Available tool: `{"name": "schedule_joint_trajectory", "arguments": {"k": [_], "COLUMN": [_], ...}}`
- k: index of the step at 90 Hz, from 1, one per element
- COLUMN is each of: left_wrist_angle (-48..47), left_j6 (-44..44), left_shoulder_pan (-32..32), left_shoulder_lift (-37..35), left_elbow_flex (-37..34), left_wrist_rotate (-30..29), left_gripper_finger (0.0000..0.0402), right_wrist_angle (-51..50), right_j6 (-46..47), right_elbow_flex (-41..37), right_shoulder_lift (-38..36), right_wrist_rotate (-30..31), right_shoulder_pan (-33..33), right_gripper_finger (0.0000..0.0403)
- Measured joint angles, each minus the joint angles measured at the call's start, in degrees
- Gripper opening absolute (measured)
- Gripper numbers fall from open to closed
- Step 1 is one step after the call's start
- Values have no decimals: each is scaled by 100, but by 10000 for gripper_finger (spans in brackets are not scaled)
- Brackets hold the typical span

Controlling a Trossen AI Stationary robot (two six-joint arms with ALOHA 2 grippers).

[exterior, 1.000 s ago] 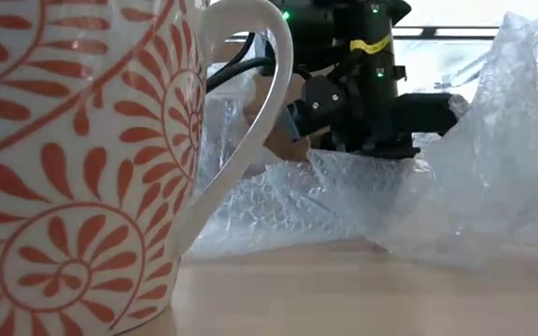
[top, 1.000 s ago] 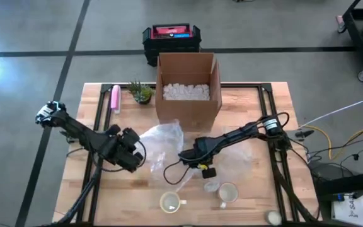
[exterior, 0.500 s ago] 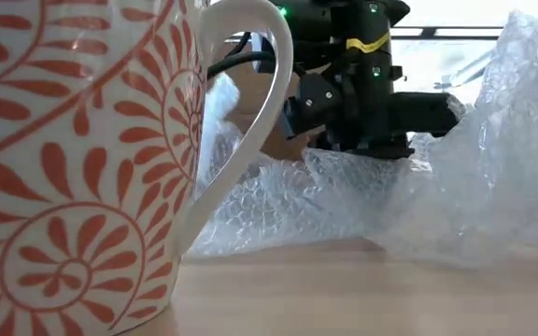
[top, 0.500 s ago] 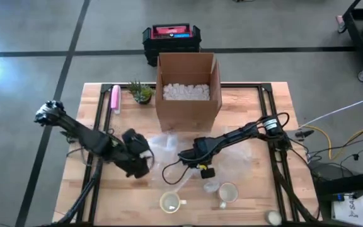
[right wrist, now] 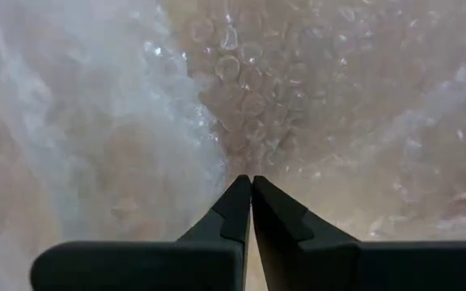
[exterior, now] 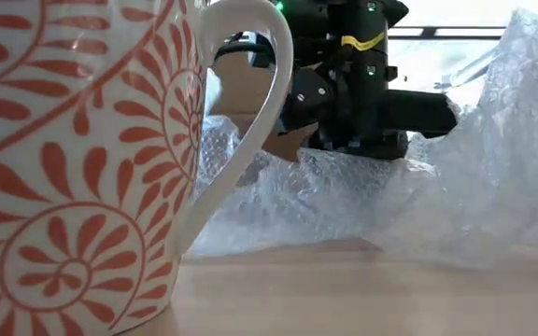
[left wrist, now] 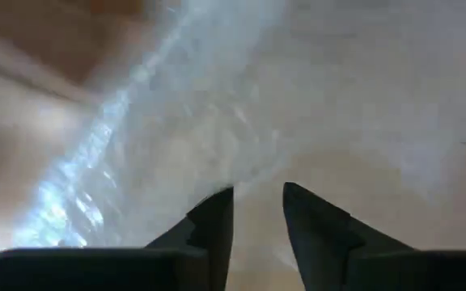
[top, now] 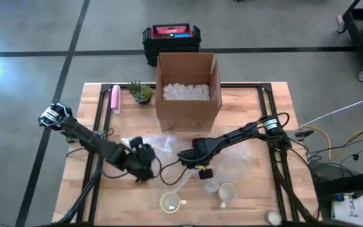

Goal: Wrap mug
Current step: Prepare the left bubble wrap

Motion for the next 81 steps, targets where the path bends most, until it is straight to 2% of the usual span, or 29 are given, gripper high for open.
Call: {"name": "schedule_joint_trajectory", "arguments": {"k": [8, 13, 23, 32, 41, 52, 67, 81], "left_wrist_angle": [-672, -1291, -2335, -2516, -2350, -1891, -204, 1160], "left_j6": [-638, -1140, -2094, -2438, -2470, -2334, -1288, -412], "left_shoulder_pan": [80, 115, 196, 196, 196, 140, -142, -328], "left_shoulder_lift": [-315, -540, -949, -1314, -1646, -1981, -2253, -2093], "left_elbow_flex": [-7, -15, -134, -388, -664, -766, -738, -891], "left_wrist_rotate": [-1117, -1466, -1482, -1292, -916, -173, 412, 513], "left_gripper_finger": [71, 63, 49, 38, 30, 24, 22, 22], "right_wrist_angle": [104, 204, 452, 639, 712, 564, -137, -22], "right_j6": [-58, -62, -68, -71, -79, -189, -584, -472], "right_elbow_flex": [-19, -64, -273, -483, -644, -790, -938, -1039], "right_shoulder_lift": [-1, -7, -9, -51, -66, -181, -509, -1048], "right_wrist_rotate": [-12, -10, 1, 15, 72, 200, 682, 956], "right_shoulder_pan": [61, 86, 141, 182, 253, 382, 461, 326], "right_gripper_finger": [0, 0, 0, 0, 0, 0, 0, 0]}}
